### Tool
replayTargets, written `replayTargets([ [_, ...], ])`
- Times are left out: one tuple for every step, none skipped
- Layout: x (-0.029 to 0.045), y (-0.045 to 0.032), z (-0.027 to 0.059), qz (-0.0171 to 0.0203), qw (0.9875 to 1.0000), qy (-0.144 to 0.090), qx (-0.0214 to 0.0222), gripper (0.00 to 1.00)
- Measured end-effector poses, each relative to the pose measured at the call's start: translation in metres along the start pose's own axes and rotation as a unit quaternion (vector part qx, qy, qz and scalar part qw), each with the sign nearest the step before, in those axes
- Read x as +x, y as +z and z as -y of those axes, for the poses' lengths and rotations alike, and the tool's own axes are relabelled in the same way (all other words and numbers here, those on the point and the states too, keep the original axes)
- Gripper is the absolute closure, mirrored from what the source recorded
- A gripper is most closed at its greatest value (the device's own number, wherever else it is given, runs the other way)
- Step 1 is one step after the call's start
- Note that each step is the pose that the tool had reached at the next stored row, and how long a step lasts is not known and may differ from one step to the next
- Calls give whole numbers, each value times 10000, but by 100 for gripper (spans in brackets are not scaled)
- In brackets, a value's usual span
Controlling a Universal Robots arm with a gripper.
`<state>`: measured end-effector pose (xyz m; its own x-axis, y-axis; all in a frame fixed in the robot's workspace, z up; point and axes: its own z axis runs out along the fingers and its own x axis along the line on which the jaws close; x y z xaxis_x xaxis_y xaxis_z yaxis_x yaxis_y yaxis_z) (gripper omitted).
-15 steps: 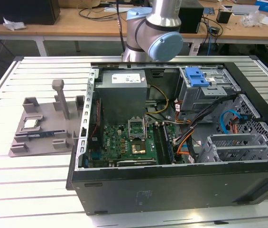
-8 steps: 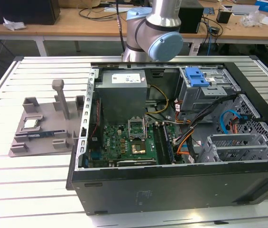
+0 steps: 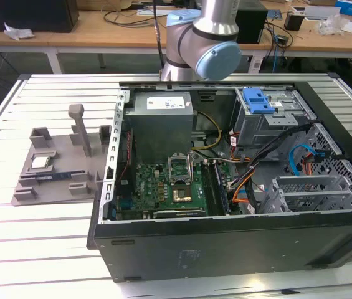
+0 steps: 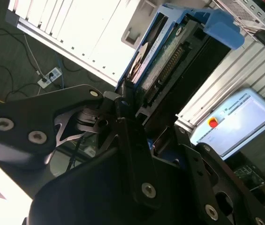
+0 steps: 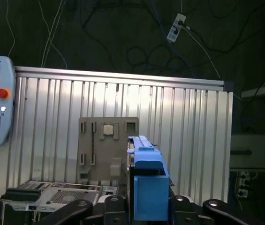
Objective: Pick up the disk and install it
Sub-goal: 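Pick up the disk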
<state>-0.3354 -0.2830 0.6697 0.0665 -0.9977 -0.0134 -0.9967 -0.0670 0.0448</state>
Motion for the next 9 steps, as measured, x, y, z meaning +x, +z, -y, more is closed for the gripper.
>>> replayTargets([
  [9, 3, 40, -3, 10000, 1, -2, 63],
  [16, 7, 83, -6, 10000, 1, -5, 63],
  [26, 16, 174, -13, 10000, 1, -11, 63],
  [31, 22, 219, -17, 10000, 1, -13, 63],
  [35, 28, 269, -21, 10000, 1, -15, 63],
  [38, 35, 318, -24, 10000, 2, -16, 63],
  [41, 42, 372, -27, 10000, 2, -17, 63],
  [44, 46, 413, -29, 10000, 2, -18, 63],
  [47, 52, 464, -30, 10000, 2, -19, 63],
])
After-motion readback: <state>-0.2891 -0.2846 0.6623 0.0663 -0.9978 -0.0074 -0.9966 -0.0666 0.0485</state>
